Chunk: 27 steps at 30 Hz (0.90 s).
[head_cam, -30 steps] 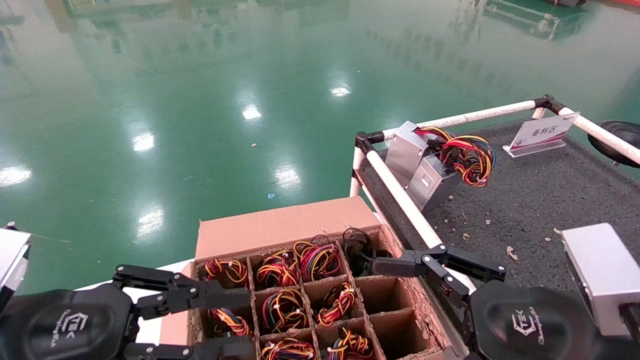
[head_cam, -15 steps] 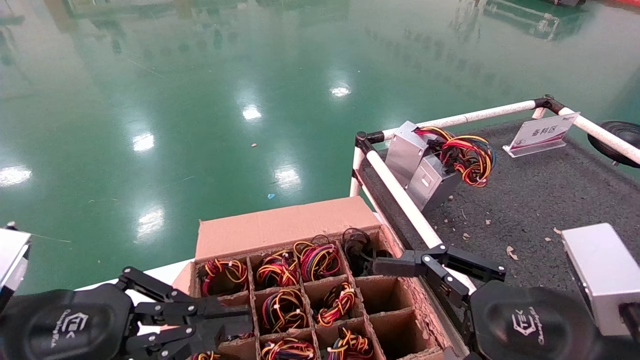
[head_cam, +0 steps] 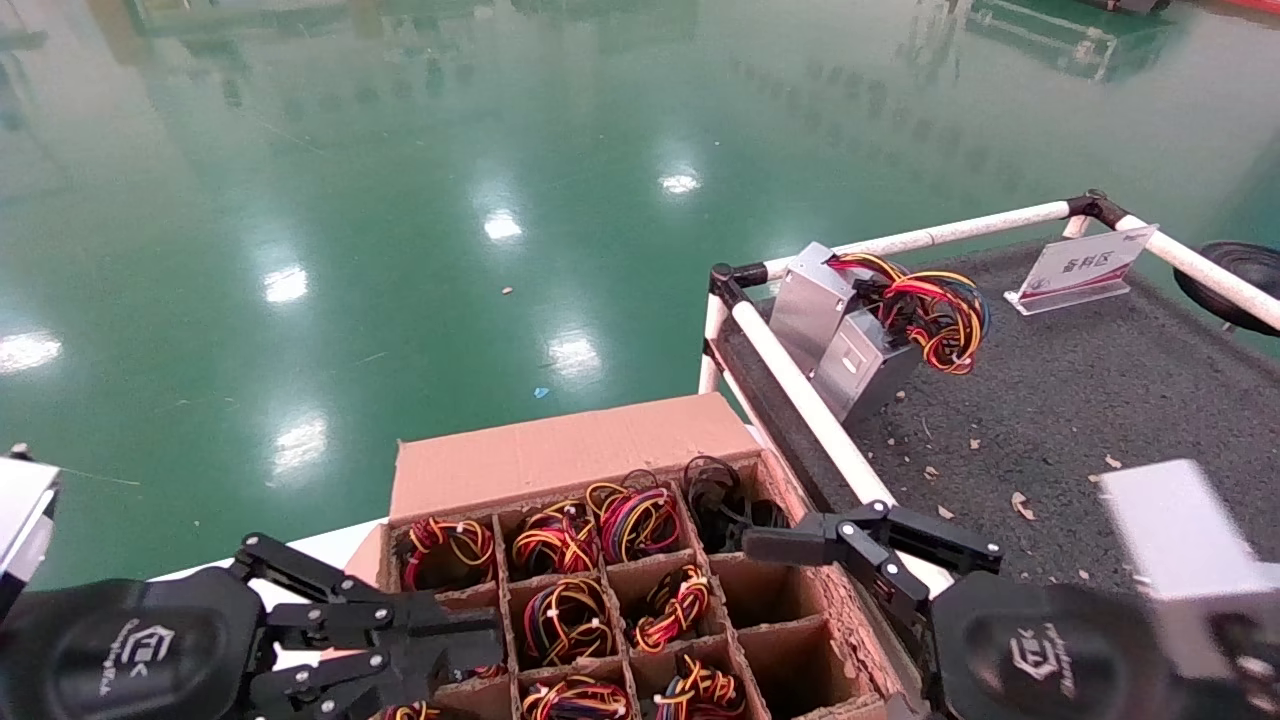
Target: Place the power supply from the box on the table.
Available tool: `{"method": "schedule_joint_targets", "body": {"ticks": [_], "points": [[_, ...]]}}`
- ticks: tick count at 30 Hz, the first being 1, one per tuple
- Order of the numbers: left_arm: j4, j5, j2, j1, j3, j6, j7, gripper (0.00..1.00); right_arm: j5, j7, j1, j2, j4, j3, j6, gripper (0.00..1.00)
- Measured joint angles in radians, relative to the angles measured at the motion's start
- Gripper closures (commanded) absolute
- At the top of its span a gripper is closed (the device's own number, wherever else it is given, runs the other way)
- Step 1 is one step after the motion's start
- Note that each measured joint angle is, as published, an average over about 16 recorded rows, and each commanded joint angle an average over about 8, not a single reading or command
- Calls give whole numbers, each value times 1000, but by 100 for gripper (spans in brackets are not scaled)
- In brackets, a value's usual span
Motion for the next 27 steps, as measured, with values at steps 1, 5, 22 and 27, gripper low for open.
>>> {"method": "schedule_joint_targets", "body": {"ticks": [1,5,22,27], "points": [[0,0,0,0,0,0,0,0,-15,-4,3,-5,-9,-6,5,0],[0,0,0,0,0,0,0,0,-88,-27,26,-33,-58,-36,26,0],[0,0,0,0,0,0,0,0,-382,-458,271,-272,-525,-159,5,0],[0,0,0,0,0,0,0,0,-433,-609,347,-337,-691,-179,14,0]]}}
